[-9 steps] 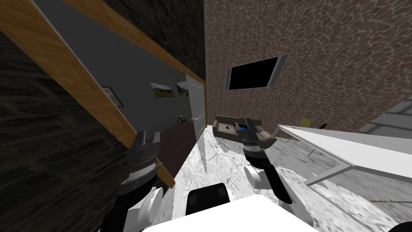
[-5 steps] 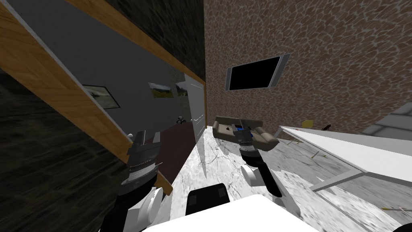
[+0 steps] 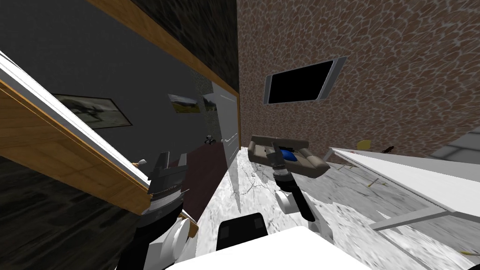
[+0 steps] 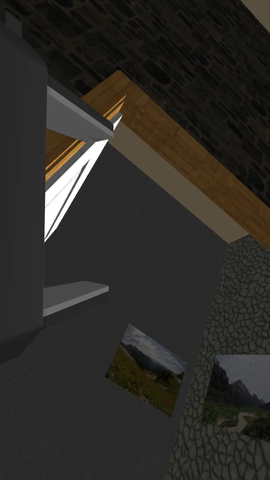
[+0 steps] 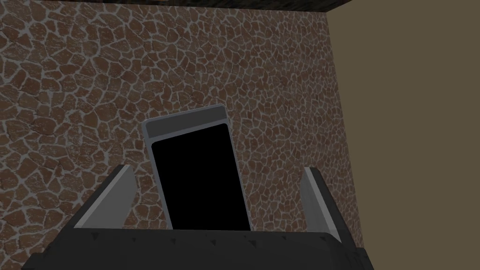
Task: Push the door open
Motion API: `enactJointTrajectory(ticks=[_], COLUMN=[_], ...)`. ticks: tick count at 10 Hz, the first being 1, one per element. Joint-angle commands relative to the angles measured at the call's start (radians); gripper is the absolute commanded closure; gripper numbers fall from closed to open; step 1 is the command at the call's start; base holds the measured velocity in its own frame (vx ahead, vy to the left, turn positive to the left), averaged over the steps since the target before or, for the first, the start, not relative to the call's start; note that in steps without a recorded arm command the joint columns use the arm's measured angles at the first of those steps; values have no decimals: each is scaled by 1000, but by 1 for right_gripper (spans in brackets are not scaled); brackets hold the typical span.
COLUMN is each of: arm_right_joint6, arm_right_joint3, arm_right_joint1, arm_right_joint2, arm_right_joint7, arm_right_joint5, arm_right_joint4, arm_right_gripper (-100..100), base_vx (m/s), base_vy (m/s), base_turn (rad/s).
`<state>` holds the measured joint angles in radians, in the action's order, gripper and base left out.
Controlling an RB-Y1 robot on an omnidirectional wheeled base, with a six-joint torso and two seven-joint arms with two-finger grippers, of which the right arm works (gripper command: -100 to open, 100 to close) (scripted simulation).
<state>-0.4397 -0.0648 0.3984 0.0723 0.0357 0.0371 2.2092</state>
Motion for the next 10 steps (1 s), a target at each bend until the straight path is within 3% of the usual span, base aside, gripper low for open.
enactJointTrajectory(ticks=[1,2,10], arm_right_joint6=[-14,-24,-67], arm_right_joint3=[-14,-32,-106], arm_right_joint1=[-9,-23,-85], arm_right_joint2=[3,6,19], arm_right_joint7=[-21,-46,-152], arm_right_joint5=[3,5,18], arm_right_joint4=[-30,-64,-211], arm_right_gripper=[-100,-100,-100], base_vx=[94,128,102], base_vy=[-7,-19,-9], base_turn=[-9,-16,-10])
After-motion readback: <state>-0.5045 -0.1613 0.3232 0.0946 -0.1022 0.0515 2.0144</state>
